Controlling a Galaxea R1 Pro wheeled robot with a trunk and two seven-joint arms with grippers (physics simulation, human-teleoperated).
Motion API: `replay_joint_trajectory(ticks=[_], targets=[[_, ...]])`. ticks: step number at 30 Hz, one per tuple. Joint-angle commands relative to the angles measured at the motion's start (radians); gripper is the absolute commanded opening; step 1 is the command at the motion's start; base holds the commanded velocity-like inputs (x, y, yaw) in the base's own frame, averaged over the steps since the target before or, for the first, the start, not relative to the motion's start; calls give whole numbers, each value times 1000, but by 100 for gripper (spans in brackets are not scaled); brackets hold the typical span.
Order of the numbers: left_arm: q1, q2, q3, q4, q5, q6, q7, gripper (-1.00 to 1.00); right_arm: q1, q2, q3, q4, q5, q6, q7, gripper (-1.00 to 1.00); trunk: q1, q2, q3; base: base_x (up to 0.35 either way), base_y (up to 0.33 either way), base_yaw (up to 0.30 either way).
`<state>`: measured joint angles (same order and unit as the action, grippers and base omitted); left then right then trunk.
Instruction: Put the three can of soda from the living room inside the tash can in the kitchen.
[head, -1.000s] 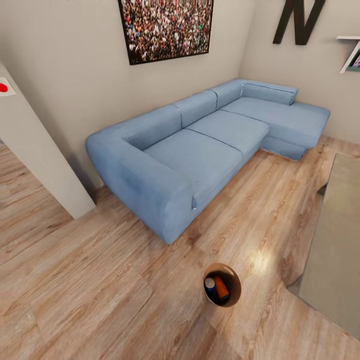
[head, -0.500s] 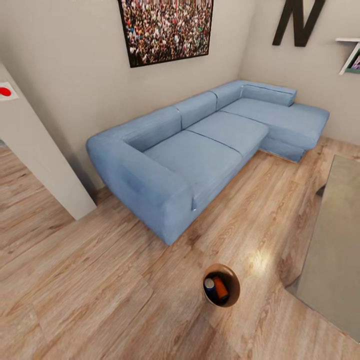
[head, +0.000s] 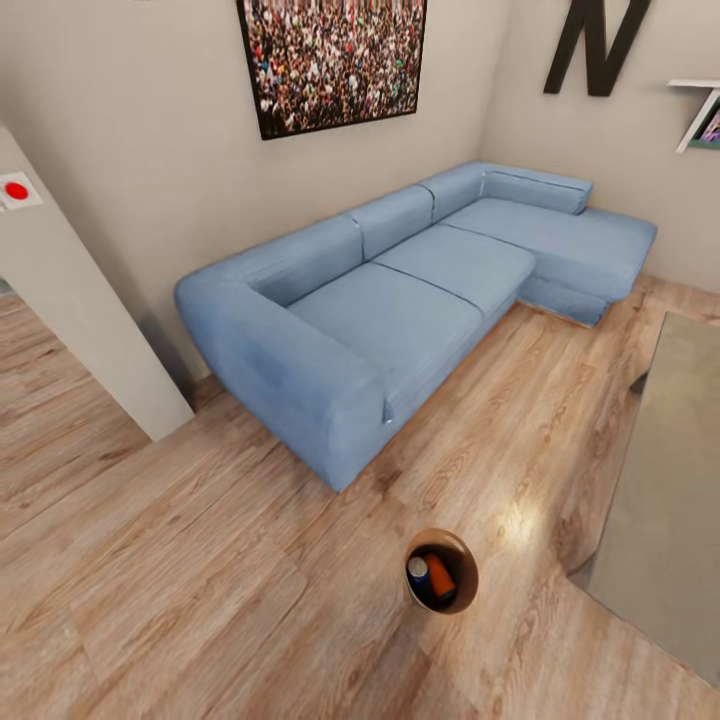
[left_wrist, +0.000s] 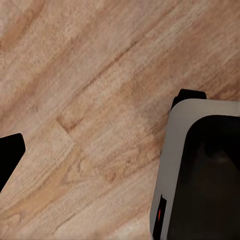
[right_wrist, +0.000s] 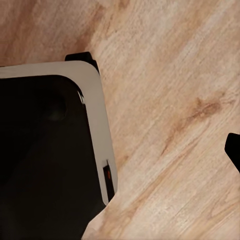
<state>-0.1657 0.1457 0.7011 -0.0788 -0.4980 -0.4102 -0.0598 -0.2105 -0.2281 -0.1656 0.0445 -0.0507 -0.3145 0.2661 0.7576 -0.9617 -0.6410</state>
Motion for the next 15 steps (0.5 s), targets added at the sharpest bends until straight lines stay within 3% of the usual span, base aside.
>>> replay_joint_trajectory(ticks=[1, 7, 10, 15], targets=[[0, 0, 0, 0, 0, 0, 0, 100, 0, 1, 0, 0, 0, 0, 0, 100, -4, 7, 3, 0, 0, 0], [0, 0, 0, 1, 0, 2, 0, 100, 0, 17, 3, 0, 6, 5, 1, 100, -27, 49, 22, 0, 0, 0], [0, 0, 0, 2, -1, 9, -3, 100, 0, 45, 11, 0, 12, 10, 1, 100, -38, 70, 31, 0, 0, 0], [0, 0, 0, 3, -2, 61, -10, 100, 0, 85, 55, -1, 74, 33, -8, 100, -58, 105, 47, 0, 0, 0]])
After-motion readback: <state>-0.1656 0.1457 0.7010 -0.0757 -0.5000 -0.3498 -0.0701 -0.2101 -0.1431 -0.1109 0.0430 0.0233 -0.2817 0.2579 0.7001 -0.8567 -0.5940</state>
